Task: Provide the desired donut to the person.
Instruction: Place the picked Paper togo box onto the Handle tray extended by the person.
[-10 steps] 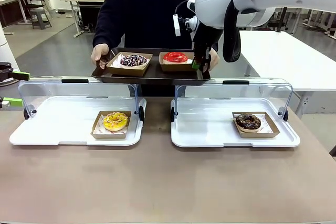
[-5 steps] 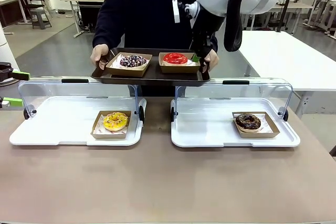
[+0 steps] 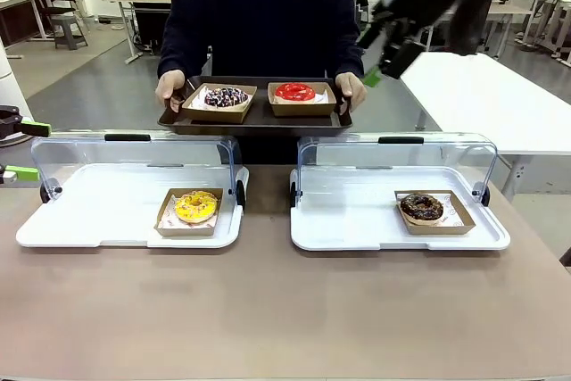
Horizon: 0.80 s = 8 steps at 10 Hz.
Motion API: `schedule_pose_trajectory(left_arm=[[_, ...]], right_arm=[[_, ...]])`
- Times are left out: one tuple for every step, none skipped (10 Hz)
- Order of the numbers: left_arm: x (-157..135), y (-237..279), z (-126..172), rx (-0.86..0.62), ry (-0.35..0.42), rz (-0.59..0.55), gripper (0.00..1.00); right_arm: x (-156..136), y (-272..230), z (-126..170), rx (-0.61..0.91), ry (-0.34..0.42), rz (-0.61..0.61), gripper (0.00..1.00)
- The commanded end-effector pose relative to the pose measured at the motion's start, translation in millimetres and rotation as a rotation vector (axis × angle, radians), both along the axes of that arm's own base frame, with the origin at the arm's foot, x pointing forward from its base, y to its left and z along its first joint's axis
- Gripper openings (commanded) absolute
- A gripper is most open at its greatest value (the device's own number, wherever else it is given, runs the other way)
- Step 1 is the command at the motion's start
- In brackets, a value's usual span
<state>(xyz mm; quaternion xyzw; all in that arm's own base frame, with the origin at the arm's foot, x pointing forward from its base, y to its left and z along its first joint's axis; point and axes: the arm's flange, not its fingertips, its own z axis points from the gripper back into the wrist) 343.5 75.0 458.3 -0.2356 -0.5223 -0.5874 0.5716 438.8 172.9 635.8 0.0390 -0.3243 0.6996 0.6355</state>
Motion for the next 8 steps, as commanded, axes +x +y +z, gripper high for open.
schedule_pose_trajectory(left_arm=[[0.7,-0.1,-0.6,-0.017,-0.02,0.0,1.0],[0.7,-0.1,-0.6,-0.017,-0.02,0.0,1.0],[0.7,-0.1,-0.6,-0.017,-0.02,0.0,1.0],[0.7,-0.1,-0.6,-0.017,-0.02,0.0,1.0],[0.7,-0.1,-0.6,-0.017,-0.02,0.0,1.0],[0.7,-0.1,-0.6,-0.017,-0.02,0.0,1.0],[0.7,-0.1,-0.6,-0.017,-0.02,0.0,1.0],[0.7,-0.1,-0.6,-0.017,-0.02,0.0,1.0]], right_arm=[[-45.4,-56.4,-27.9,0.167,-0.007,0.058,1.0],[-60.2,-83.9,-34.7,0.235,-0.036,0.047,1.0],[-73.6,-106.8,-44.7,0.269,-0.05,0.055,1.0],[-81.4,-129.3,-56.8,0.312,-0.058,0.104,1.0],[-80.0,-152.6,-71.9,0.378,-0.037,0.133,1.0],[-72.2,-175.8,-87.3,0.474,-0.001,0.137,1.0],[-64.6,-183.6,-94.5,0.512,0.001,0.115,1.0],[-61.4,-179.9,-94.8,0.482,0.009,0.11,1.0]])
